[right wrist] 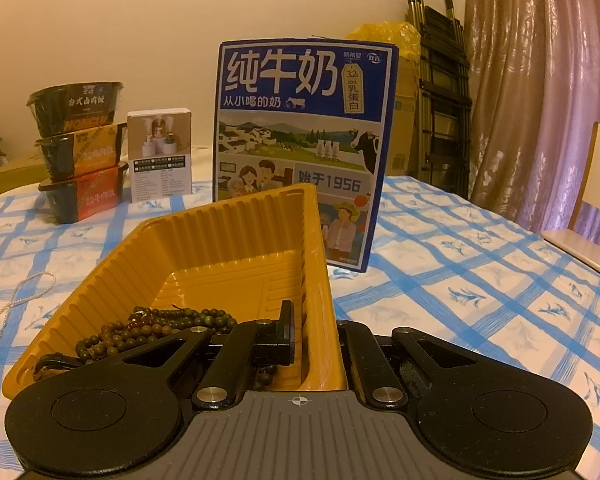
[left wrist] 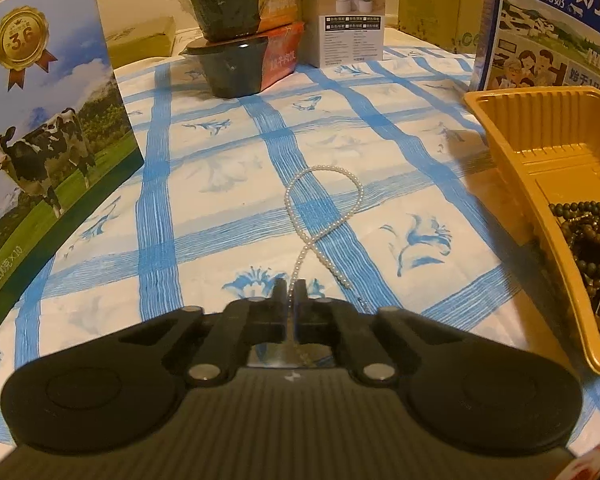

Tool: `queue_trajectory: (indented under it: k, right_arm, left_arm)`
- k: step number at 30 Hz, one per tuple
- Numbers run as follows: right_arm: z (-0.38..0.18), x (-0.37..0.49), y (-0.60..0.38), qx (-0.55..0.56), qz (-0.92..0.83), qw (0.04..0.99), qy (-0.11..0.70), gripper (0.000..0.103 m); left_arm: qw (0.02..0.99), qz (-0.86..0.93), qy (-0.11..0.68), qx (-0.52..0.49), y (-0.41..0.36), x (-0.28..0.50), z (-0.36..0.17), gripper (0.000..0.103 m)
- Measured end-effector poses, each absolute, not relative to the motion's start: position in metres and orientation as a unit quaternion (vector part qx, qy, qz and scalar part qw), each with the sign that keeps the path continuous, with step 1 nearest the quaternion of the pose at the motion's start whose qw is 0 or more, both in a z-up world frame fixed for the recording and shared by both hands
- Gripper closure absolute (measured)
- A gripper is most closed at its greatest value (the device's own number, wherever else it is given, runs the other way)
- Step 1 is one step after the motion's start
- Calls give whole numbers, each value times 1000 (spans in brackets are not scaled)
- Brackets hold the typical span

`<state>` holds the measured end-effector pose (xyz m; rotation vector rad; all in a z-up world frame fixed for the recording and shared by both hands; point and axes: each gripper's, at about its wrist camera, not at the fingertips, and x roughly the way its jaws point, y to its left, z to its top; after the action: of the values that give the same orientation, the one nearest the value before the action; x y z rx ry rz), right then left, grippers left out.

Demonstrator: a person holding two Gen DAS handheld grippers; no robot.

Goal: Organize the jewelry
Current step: 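Grasp the white pearl strand with the left gripper, then lift the pearl strand and carry it over the tray with the left gripper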

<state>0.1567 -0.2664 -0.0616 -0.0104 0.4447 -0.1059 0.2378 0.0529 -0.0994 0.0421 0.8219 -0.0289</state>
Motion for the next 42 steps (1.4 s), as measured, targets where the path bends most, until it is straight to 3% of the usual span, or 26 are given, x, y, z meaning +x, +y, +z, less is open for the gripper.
queue_trajectory:
  k: [6, 25, 42]
  right_arm:
    - [-62, 157, -268, -4, -52, 974, 221, 97]
    - [-63, 157, -268, 4, -48, 974, 219, 97]
    - [-63, 158, -273, 25, -43, 975, 219, 97]
  left_arm:
    - [925, -24, 379, 15, 54, 225, -75, 102]
    - [972, -101, 212, 25, 27, 184, 90, 102]
    - [960, -223, 168, -28, -73, 227, 119, 103]
